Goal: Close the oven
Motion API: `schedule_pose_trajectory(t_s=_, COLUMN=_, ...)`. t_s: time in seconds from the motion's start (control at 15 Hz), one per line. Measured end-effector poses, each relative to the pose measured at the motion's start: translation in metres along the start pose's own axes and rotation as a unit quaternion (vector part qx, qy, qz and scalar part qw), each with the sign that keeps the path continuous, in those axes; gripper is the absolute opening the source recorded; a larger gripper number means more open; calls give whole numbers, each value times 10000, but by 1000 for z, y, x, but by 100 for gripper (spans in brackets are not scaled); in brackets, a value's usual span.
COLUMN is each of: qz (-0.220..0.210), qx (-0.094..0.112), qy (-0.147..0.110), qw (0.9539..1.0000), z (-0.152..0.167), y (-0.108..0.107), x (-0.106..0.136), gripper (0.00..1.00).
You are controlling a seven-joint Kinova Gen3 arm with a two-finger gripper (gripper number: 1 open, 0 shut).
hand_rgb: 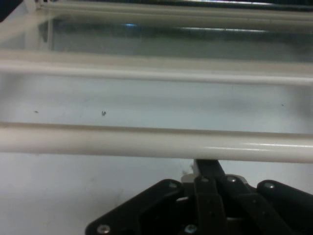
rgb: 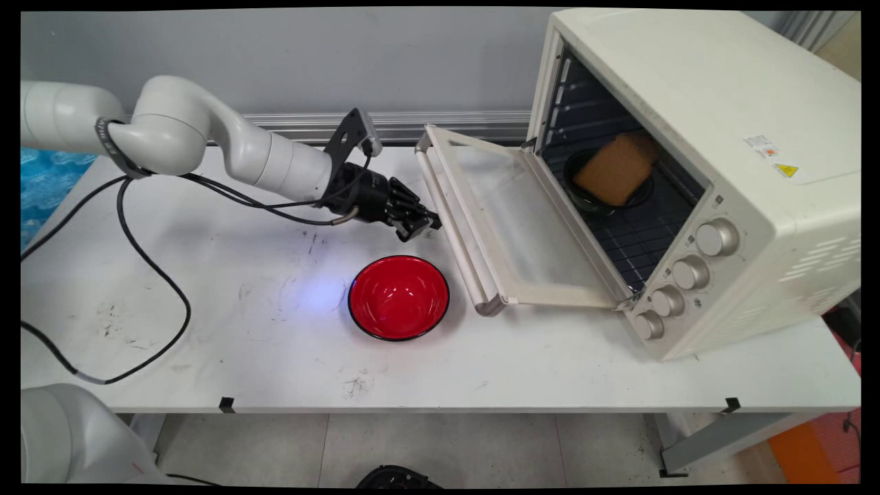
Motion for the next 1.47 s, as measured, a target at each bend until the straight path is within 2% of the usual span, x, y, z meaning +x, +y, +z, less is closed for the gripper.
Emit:
schedule_pose_trajectory(t_s=0.73, qz=151, qx=-28, qy=234, qw=9996, z=-6, y=3, x=18, gripper=0)
schedule_pose_trajectory(t_s=1.47, qz=351, qx=3, qy=545, qw=9979, z=-12, y=-2, x=48, gripper=0)
